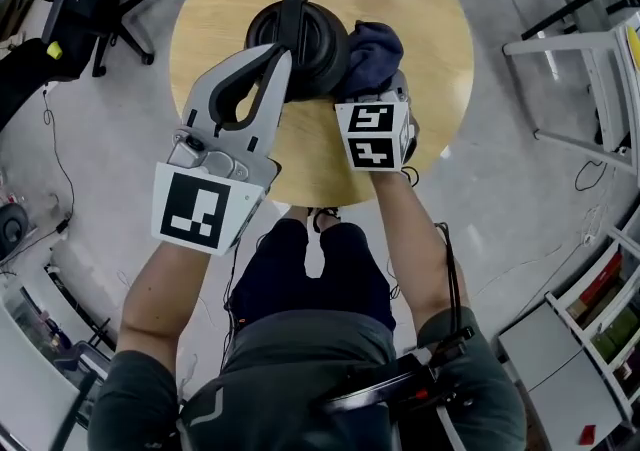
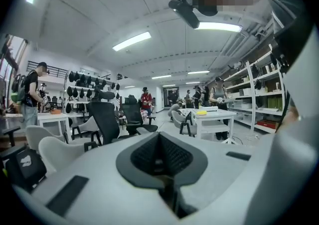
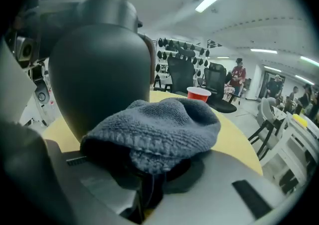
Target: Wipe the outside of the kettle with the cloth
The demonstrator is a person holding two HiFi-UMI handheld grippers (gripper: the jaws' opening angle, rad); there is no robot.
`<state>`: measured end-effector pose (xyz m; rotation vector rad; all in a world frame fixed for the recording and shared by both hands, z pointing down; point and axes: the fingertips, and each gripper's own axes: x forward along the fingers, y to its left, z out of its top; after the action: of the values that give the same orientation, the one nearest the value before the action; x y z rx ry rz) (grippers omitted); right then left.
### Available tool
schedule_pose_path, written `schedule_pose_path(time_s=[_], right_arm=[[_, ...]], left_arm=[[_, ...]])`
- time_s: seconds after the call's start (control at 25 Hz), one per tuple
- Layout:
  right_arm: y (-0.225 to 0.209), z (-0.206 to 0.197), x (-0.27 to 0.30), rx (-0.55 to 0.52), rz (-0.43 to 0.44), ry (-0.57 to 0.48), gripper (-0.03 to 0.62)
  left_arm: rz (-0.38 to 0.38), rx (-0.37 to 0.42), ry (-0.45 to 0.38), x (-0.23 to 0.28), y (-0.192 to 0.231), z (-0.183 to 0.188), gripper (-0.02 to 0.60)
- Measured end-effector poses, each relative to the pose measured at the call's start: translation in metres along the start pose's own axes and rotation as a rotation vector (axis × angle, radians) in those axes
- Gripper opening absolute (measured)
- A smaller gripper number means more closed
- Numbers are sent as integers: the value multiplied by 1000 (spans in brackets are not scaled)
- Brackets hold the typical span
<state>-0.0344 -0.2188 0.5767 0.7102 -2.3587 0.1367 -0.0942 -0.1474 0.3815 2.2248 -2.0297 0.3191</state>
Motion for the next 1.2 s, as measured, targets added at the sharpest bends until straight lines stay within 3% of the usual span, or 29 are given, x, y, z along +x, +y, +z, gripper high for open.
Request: schedule_pose_path(time_s=[0.16,0.32,0.48,0.64,0.8,0.92,1.08,1.2], right_arm=[[7,-11,12,-57,15,68,50],[10,-4,-3,44,70,83,51],[-6,51,-53,74,69,-36,51],[-6,120,-90,-38,89,-163,51],[-4,152,-87,-146,115,-215,51],[-1,148,-67,-183,159,-233,51],[-15,128,-41,-158,215,-252,51],[-18,107,-17,-123,282,-225,51]], left_arm=[[2,21,15,-1,4,-5,9],[11,-41,54,-5,6,-11,9],[4,9,11,1,2,3,9],[4,7,17,1,-4,5,9],[14,2,32,4,-9,9,9],[38,-2,31,4,-7,8,9],[108,-89,42,8,-6,3,9],[153,-98,65,8,-4,0,9]])
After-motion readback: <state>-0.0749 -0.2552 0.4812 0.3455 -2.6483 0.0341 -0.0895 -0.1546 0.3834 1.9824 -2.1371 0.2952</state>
